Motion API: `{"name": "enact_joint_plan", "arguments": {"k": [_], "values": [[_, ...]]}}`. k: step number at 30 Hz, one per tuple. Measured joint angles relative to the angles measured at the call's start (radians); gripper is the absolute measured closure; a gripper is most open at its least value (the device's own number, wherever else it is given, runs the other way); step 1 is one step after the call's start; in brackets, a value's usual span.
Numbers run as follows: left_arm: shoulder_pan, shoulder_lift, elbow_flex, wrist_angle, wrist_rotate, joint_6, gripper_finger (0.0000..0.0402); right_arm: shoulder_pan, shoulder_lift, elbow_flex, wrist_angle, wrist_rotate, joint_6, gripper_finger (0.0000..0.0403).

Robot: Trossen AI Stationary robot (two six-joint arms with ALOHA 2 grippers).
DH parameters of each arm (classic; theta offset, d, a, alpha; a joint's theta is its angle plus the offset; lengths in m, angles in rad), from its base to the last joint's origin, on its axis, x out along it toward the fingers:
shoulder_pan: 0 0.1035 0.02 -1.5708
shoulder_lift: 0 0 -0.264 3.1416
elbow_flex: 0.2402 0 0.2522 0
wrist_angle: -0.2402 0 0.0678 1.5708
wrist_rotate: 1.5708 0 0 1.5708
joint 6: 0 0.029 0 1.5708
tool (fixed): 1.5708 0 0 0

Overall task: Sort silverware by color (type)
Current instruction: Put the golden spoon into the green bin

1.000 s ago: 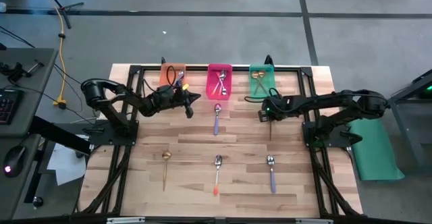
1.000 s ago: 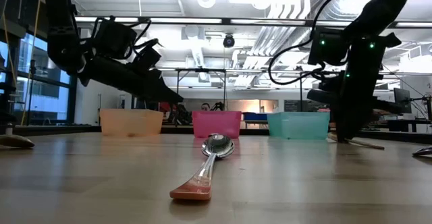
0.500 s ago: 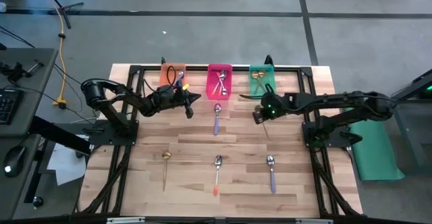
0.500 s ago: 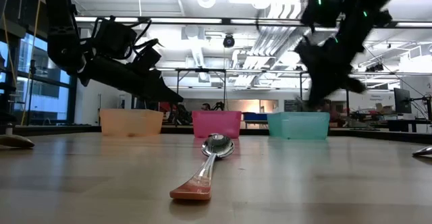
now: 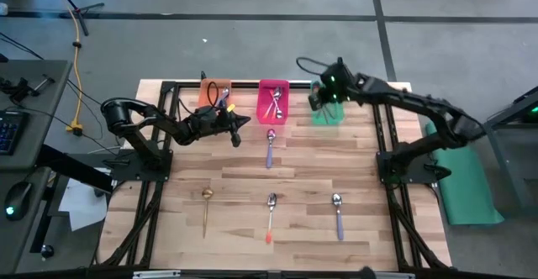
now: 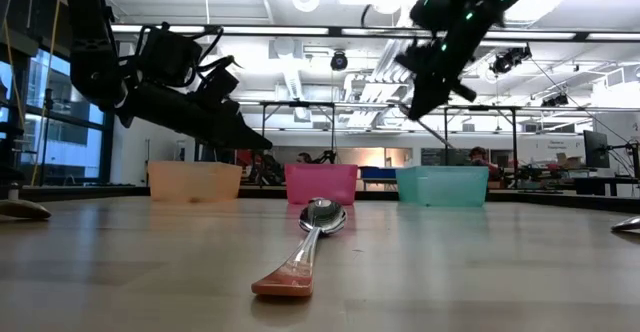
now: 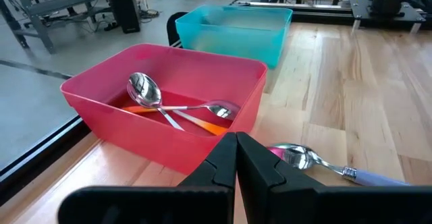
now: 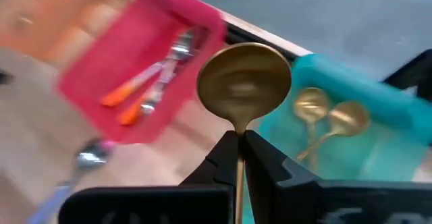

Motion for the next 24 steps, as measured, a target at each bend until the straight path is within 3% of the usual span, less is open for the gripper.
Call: {"name": "enact_joint_plan", "arguments": {"k": [7, 12, 24], "values": [[-0.001, 0.000, 0.000, 0.000, 0.000, 0.000, 0.0401, -0.165, 0.221, 0.098, -0.038, -0.102, -0.156, 0.0403], [-0.001, 0.000, 0.000, 0.001, 0.000, 0.000, 0.0401, -0.234, 0.342, 0.105, -0.030, -0.114, -0.197, 0.0403], [-0.001, 0.000, 0.000, -0.013, 0.000, -0.014, 0.0401, -0.257, 0.410, 0.106, -0.006, -0.126, -0.265, 0.0386]]}}
